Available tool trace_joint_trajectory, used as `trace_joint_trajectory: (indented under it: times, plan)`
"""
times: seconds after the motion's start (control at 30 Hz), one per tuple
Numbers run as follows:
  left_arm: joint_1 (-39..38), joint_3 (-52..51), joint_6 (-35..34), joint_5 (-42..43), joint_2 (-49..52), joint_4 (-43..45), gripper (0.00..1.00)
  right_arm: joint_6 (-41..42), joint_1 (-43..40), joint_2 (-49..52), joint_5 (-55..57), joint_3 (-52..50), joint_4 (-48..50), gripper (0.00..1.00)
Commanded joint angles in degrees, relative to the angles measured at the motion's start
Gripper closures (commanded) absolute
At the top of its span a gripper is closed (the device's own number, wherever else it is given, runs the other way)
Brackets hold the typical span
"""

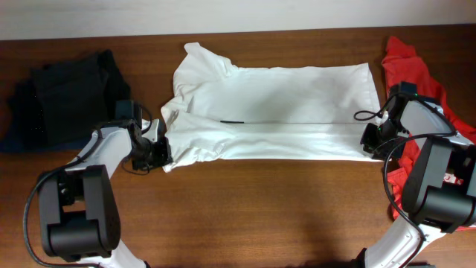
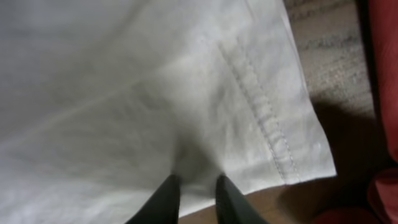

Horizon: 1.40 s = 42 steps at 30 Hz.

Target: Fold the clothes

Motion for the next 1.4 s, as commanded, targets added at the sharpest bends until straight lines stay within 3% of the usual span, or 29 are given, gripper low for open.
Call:
trace_joint_trajectory:
  times: [0.0,0.17,0.33,0.47,0.53,0.6,0.63,0.73,0.8,0.93,1.0,1.37]
  plan:
    - [-0.17,-1.18,-0.42,-7.82,0.98,-6.36,0.99,0.26,0.02,0.44,1.36,-0.44,-2.01,0.82]
    - [0.59,-1.18,-5.27,-17.29,0.98,-16.74,0.99,0.31,0.02,0.44,1.36,-0.44,-8.5,0.83]
    - [4.79,-1.18,-5.44,-16.17,0.98,-23.69,1.0,0.31,0.02,0.42,1.29,-0.44,-13.75,0.83]
    - [5.62,-1.16,-5.42,-14.78,0.98,-22.71,0.94,0.22,0.02,-1.44,-2.03,0.31,-14.21,0.82]
    - [5.62,-1.16,-5.42,-14.75,0.98,-22.16,0.89,0.22,0.02,-4.72,-2.54,1.33,-14.14,0.73]
    - [5.62,-1.16,-5.42,-14.75,0.98,-21.73,0.8,-0.13,0.02,-7.72,-2.6,2.43,-13.35,0.46]
    - [5.62,-1.16,-5.42,-14.73,0.98,-21.51,0.76,-1.55,0.09,-8.81,-3.3,2.78,-12.37,0.45]
    - [5.57,-1.16,-5.44,-14.73,0.98,-20.83,0.74,-6.05,0.09,-9.16,-7.65,2.71,-8.28,0.53]
    - [5.57,-1.16,-5.44,-14.73,0.98,-20.17,0.66,-6.03,0.09,-7.89,-8.35,2.47,-6.34,0.53]
    - [5.57,-1.18,-5.44,-14.21,0.98,-19.37,0.64,-6.01,0.2,-3.56,-13.9,1.4,-1.86,0.57]
    - [5.57,-1.18,-5.44,-13.31,0.98,-18.91,0.57,-5.79,0.39,-2.14,-14.29,1.4,-0.61,0.57]
    - [5.57,-1.18,-5.44,-13.25,0.98,-18.25,0.57,-5.75,1.99,-0.55,-14.1,1.29,3.85,0.66]
